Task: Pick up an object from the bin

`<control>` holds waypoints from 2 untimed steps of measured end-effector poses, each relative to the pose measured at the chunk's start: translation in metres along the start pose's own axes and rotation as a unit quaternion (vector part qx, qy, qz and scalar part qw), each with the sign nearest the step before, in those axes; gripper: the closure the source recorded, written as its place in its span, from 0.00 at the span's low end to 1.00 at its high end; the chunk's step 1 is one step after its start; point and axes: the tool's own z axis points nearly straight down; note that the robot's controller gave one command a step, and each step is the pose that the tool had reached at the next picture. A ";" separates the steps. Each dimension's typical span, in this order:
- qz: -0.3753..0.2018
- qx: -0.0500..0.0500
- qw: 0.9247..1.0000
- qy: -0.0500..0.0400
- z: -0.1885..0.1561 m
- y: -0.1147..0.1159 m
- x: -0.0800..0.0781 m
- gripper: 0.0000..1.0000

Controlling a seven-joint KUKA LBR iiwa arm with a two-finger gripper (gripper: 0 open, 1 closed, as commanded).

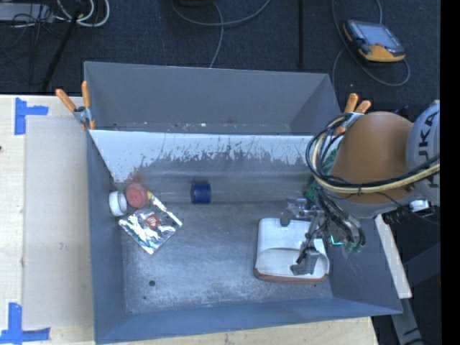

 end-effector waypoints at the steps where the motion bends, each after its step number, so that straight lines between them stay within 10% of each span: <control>1: 0.083 -0.001 0.996 -0.017 0.095 0.002 -0.002 0.00; 2: 0.073 -0.001 0.997 -0.018 0.093 -0.001 0.013 0.00</control>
Offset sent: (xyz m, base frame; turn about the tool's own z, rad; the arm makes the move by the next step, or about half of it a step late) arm -0.0058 0.0018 -0.0980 0.1658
